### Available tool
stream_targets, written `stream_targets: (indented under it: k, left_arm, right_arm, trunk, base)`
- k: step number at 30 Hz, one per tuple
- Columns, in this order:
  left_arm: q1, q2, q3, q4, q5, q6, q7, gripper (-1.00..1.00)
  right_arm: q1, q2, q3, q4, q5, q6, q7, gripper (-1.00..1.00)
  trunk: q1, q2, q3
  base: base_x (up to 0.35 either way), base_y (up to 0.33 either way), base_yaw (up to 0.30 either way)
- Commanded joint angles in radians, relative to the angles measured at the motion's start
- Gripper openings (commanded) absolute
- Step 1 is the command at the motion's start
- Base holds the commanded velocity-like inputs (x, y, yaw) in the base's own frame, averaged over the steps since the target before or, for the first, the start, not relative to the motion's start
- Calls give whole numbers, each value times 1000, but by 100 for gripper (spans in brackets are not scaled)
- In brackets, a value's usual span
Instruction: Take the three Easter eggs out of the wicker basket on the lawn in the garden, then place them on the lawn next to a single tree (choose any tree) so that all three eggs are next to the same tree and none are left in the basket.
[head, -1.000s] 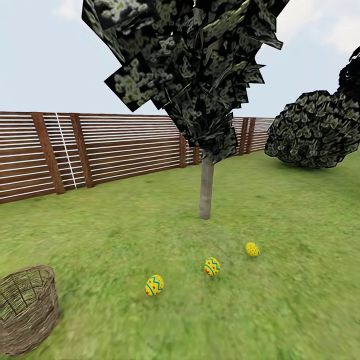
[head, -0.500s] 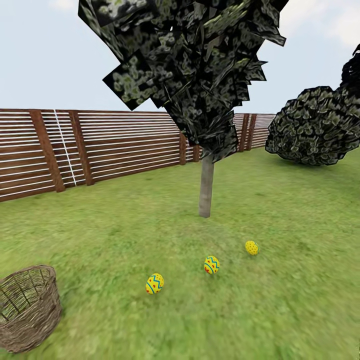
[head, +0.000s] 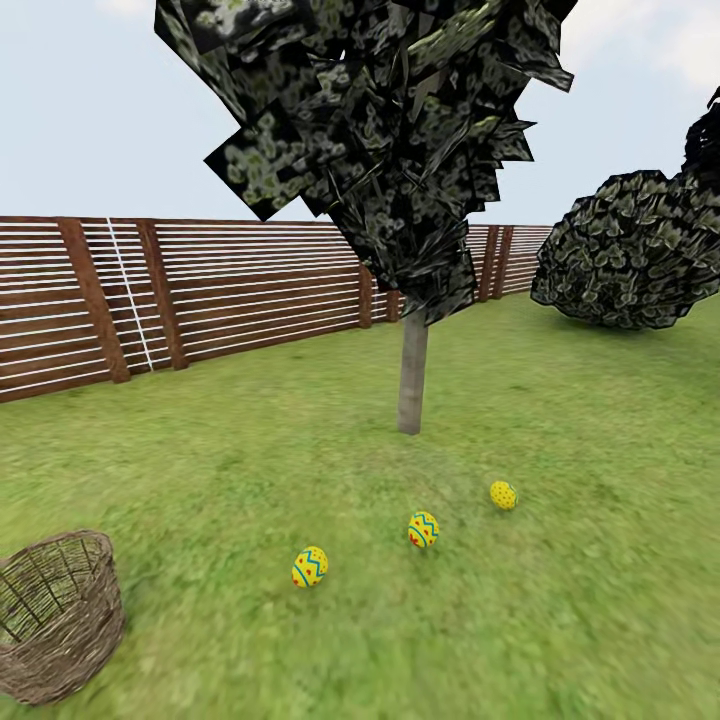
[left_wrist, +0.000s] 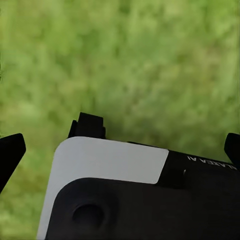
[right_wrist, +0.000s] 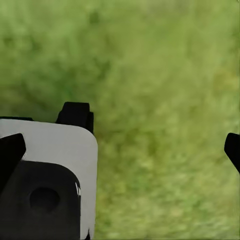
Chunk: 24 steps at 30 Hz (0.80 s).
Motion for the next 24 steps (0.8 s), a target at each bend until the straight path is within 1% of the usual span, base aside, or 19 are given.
stream_targets:
  k: [1,4,12,18,24]
  left_arm:
    - [-1,0,2,2,8,3,-3,100]
    - [-1,-1,2,2,7,2,-3,100]
    - [-1,-14,3,3,8,0,-4,100]
    - [18,-17,2,3,8,-5,-2,100]
    - [19,-18,2,3,7,-5,-2,100]
  right_arm:
    - [-1,0,8,2,-12,-1,5,100]
    - [-1,0,7,1,-16,0,3,100]
    - [-1,-1,6,10,-19,12,2,100]
    - [-1,0,7,11,-17,13,1,100]
    - [-1,2,8,10,-17,13,-5,100]
  trunk:
    - [0,-1,-1]
    - [-12,20,8]
    - [-42,76,36]
    - [-65,118,47]
    - [-88,160,55]
  base:
    - [0,0,0]
    - [0,0,0]
    - [0,0,-37]
    - [0,0,-2]
    - [0,0,0]
